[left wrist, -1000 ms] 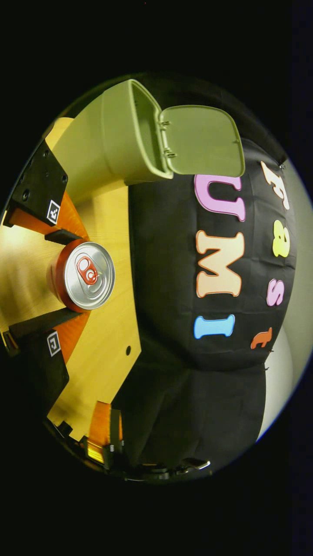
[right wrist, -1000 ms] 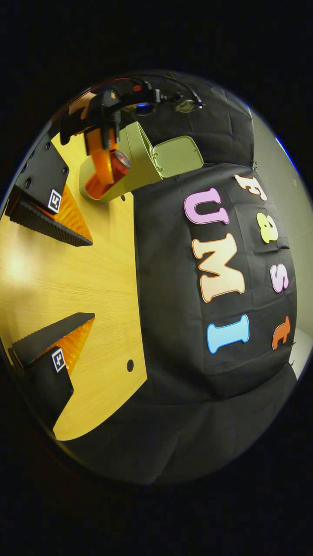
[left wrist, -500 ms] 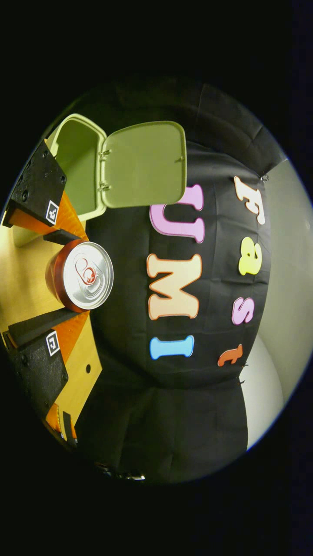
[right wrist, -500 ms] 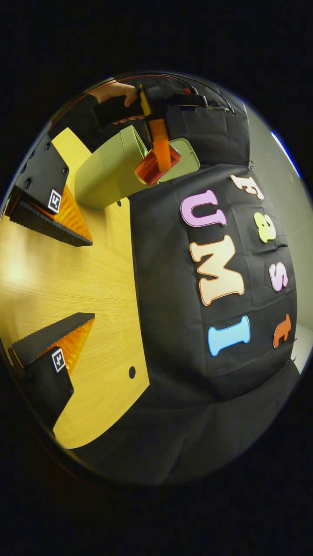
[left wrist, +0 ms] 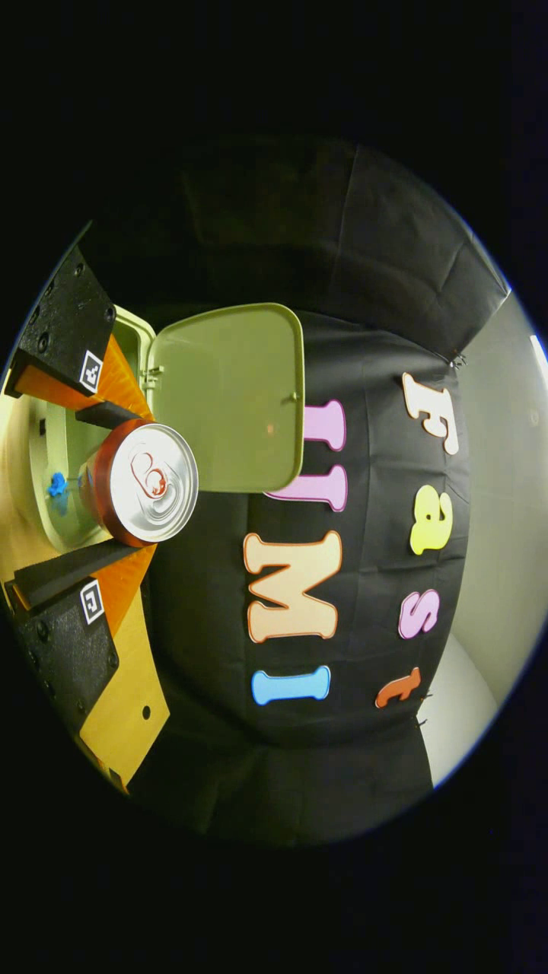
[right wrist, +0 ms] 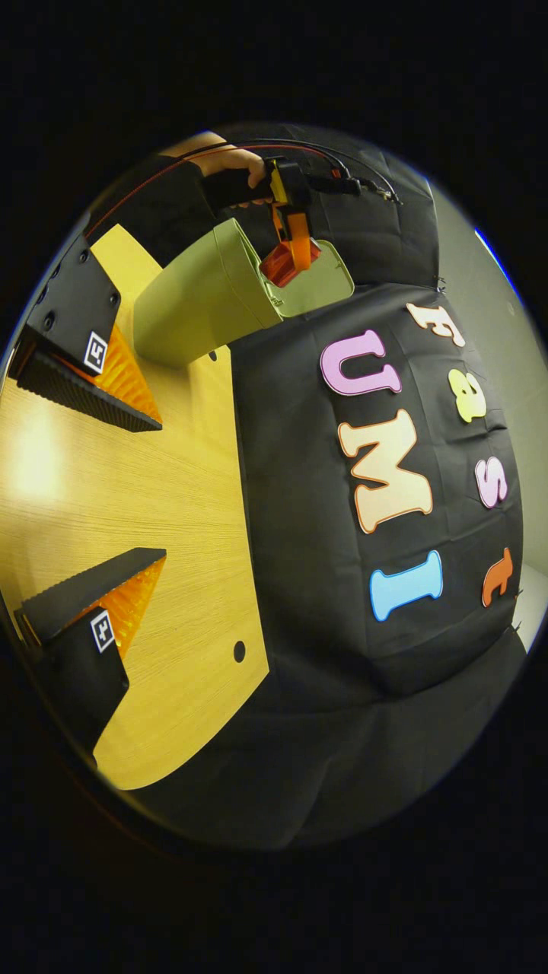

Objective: Press the lid of the desktop garbage bin to open it, pick up the crumpled paper on the desktop and throw it into the bin, then pick up the pop can on the desktop and drop it into the bin, and finally close the garbage bin lid.

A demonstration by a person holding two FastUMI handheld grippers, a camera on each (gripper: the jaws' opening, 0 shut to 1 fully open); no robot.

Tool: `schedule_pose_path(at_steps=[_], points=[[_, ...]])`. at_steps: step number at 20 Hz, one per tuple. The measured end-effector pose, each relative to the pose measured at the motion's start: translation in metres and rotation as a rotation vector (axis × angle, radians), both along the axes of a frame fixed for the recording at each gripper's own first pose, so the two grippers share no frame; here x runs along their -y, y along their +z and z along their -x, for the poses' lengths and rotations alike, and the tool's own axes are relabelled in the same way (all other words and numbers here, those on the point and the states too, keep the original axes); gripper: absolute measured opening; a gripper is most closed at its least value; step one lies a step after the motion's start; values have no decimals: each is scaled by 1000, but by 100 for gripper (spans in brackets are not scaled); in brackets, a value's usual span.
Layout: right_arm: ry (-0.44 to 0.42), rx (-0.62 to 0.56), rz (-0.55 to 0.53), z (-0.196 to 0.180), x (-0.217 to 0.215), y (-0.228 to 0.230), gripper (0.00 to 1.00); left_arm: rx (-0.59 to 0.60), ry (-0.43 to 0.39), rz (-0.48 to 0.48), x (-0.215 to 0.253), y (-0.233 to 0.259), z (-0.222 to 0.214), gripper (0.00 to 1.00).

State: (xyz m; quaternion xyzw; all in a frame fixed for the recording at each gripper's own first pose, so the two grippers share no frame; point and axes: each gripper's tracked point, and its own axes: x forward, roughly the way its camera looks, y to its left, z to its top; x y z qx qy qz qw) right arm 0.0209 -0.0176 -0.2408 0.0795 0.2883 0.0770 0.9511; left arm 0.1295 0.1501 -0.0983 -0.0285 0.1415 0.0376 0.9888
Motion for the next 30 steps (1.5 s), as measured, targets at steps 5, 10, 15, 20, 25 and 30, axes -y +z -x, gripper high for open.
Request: schedule_pose_path(at_steps=[5, 10, 15, 20, 25, 30], points=[[-3, -2, 1, 2, -2, 0, 96, -23, 68, -5, -29, -14, 4, 77], [0, -2, 7, 3, -3, 1, 96, 77, 33, -44, -23, 34, -4, 92], [-13, 7, 12, 8, -2, 0, 97, 155, 34, -50, -32, 91, -26, 91], [-55, -7, 10, 15, 8, -4, 97, 218, 52, -19, -53, 132, -61, 92], [-91, -17, 42, 24, 22, -9, 97, 164, 71, -18, -78, 126, -104, 91], [-119, -45, 46, 31, 30, -16, 97, 78, 57, -46, -94, 104, -140, 91]])
